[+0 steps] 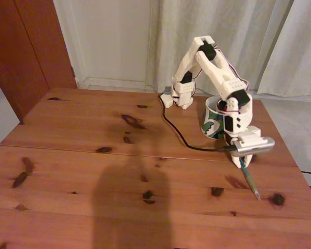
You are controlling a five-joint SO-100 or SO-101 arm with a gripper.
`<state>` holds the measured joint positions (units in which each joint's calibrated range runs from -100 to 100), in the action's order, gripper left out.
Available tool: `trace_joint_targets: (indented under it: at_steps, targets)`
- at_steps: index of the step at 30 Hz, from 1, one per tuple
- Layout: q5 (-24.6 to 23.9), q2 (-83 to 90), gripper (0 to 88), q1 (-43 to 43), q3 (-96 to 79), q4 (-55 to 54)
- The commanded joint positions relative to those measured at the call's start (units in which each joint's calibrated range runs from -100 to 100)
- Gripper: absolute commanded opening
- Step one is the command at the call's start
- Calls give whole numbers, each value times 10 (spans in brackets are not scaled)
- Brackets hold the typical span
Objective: Clean up the desk and place the pens and markers into the cup
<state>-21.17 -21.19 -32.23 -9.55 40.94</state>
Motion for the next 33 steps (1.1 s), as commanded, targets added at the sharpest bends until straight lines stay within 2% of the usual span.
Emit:
trace_joint_targets:
  at_steps: [1,15,33]
  targets:
    - [13,98,8,7,-11,-3]
    - [29,199,8,19,-42,-1]
    - [40,352,8,17,-42,95]
